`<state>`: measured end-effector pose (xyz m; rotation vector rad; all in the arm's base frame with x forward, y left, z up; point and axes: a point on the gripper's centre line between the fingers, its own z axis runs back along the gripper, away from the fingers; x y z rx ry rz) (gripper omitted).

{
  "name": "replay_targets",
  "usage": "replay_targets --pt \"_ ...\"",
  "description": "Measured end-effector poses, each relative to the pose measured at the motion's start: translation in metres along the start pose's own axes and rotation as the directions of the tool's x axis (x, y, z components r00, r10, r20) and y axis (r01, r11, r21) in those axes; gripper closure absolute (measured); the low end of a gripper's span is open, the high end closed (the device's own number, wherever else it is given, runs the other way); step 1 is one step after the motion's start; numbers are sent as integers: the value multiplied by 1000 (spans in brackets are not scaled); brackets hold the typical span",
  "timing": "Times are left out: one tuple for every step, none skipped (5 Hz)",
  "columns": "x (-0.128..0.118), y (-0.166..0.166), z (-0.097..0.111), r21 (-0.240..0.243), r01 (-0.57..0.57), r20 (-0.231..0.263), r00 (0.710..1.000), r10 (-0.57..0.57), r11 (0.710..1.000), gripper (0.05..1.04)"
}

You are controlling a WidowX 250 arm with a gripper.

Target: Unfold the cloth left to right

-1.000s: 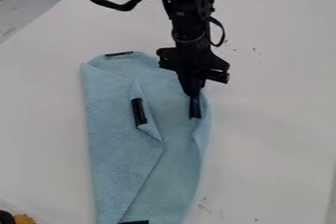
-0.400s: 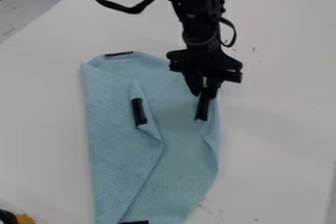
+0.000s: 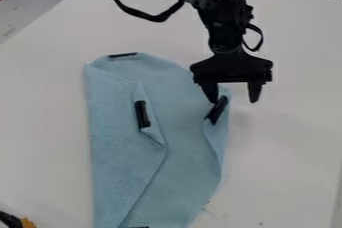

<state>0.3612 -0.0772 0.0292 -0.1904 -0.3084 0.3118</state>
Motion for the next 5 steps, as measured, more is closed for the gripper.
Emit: replay_targets --pt "-3 -11 2 19 -70 1 998 70 997 81" --pt "-2 -14 7 76 -35 -5 999 35 996 84" --pt "7 -21 29 202 -5 -28 1000 11 979 84" --pt "2 -28 34 241 -7 -33 999 15 970 84" --pt "-1 -22 35 245 79 -32 997 -74 966 84"
